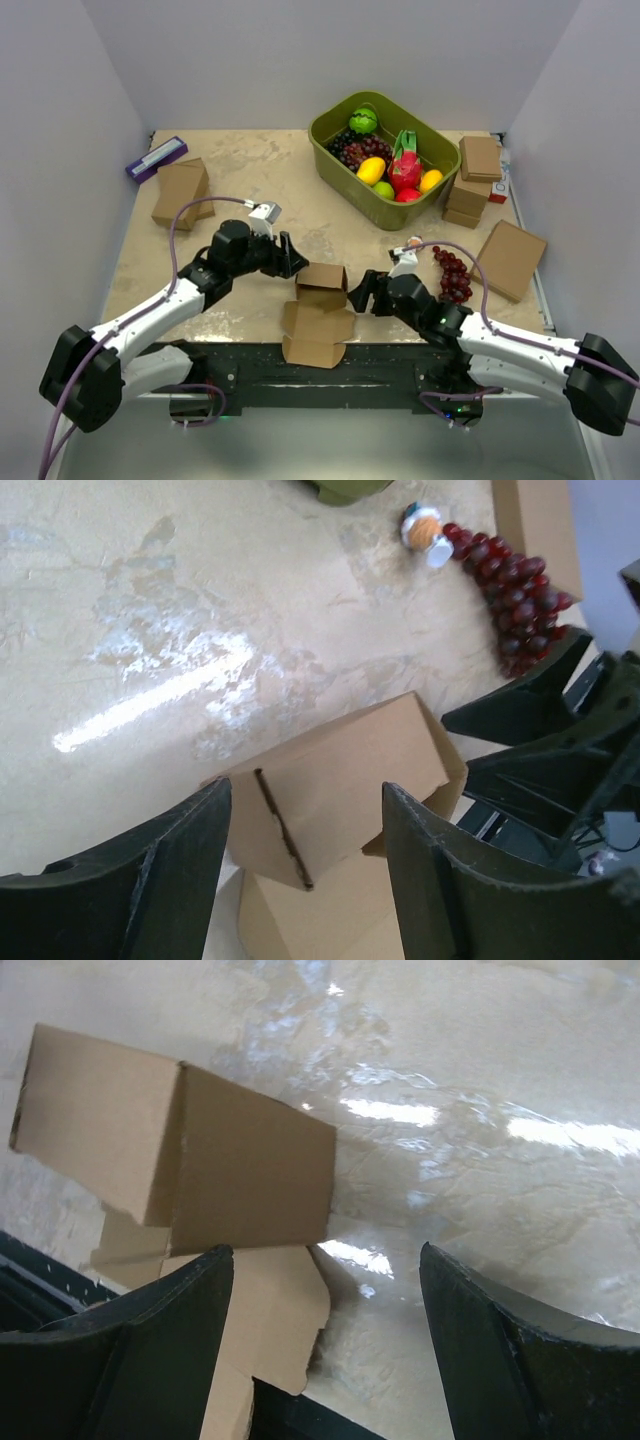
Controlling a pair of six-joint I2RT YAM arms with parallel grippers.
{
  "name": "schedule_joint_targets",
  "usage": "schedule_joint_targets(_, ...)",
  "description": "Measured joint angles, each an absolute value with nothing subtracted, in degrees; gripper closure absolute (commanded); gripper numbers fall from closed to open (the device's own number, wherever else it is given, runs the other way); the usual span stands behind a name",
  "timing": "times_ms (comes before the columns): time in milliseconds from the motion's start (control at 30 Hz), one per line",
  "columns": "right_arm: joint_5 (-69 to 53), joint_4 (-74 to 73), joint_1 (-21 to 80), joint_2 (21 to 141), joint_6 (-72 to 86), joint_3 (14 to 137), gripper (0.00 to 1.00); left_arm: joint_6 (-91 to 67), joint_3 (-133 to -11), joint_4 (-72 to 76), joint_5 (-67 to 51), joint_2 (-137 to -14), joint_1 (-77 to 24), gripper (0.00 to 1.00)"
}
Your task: Fold the paper box
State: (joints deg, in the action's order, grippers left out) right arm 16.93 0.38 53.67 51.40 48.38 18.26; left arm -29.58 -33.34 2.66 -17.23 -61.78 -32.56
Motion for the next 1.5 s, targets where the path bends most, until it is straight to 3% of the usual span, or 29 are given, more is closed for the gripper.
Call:
schedule_joint_targets(300,15.11,7.38,57.23,56.86,39.64,18.24,0.19,-26.11,-33.52,-0.67,-21.34,-64.40,-31.51,0.35)
schedule_joint_targets(833,17.56,17.32,58.26,65.76,29.76,18.63,0.22,-24.21,-33.56,0.82,-26.00,-70.04,-31.05,0.48)
schedule_joint_targets(1367,19.81,27.92,59.35,75.35,23.81,22.20,0.23,-23.27,-34.24,1.26,-27.64,-71.37,-30.48,0.49)
schedule_joint_targets(1500,20.69,29.89,59.59,75.99,23.00,22.20,0.28,-23.18,-34.24,1.76,-28.21,-71.64,-30.37,0.49)
